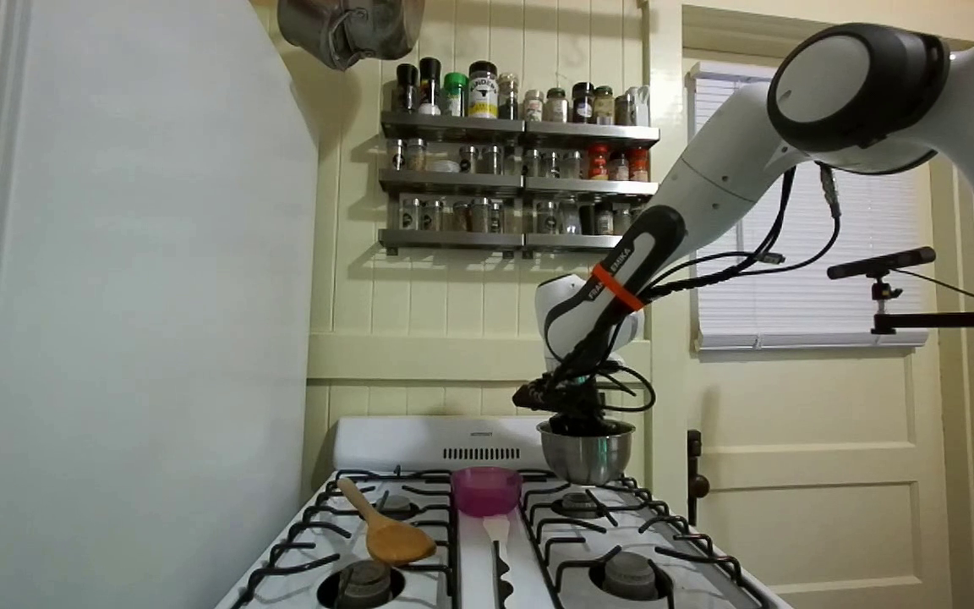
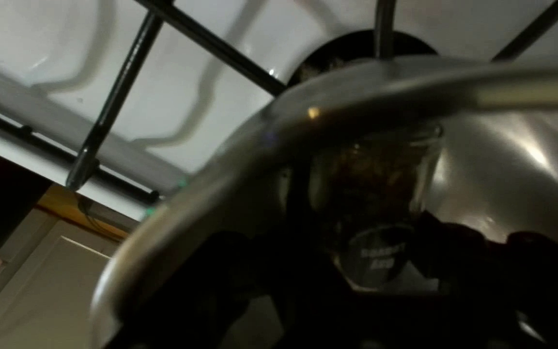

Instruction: Put the spice bottle in the metal bowl on the shelf

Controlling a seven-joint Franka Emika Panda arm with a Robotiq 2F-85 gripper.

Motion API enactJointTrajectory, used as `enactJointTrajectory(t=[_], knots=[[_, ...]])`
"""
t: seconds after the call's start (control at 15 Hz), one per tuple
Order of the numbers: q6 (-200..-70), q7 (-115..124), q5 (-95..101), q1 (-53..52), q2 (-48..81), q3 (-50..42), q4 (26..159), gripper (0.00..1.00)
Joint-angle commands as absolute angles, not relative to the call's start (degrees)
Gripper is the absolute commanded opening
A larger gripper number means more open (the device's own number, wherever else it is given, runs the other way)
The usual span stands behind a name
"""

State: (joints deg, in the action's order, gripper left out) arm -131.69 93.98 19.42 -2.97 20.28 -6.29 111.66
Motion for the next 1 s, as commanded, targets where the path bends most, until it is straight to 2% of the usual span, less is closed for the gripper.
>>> enactJointTrajectory(t=[0.0, 0.4, 0.93], knots=[[-126.2, 92.3, 18.7, -4.7, 16.3, -5.9, 113.1, 0.23], [-117.6, 92.2, 19.3, -5.2, 12.5, -4.4, 113.0, 0.23], [-119.6, 93.6, 25.0, -5.3, 11.0, -4.4, 113.3, 0.23]])
